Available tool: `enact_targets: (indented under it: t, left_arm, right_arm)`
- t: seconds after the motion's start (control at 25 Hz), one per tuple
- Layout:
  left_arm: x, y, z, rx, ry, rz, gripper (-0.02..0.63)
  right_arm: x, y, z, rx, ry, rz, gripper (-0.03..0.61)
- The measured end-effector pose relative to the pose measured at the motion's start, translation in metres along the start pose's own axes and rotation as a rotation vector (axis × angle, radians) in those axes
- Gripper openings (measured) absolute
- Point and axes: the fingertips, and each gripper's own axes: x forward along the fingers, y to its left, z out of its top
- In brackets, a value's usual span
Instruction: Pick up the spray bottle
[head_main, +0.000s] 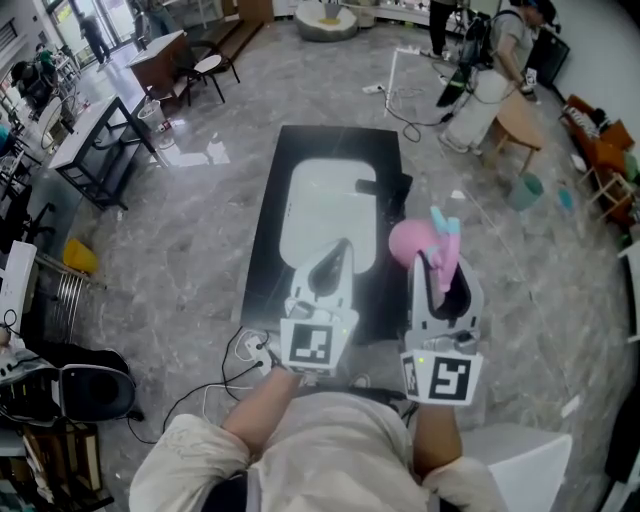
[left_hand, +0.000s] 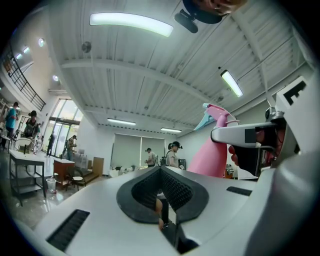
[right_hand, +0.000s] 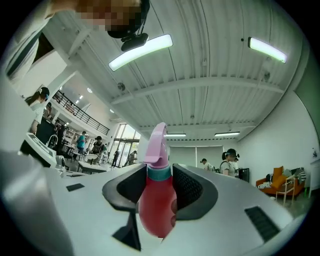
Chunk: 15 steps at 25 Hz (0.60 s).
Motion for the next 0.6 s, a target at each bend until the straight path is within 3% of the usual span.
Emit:
enact_targets:
  t: [0.6]
  left_arm:
    - [-0.001, -0.004, 0.012, 0.006, -0.027, -0.008, 0.002]
  right_arm:
    - [0.002, -0.005, -0.006, -0.007, 0.02, -0.024, 0.166]
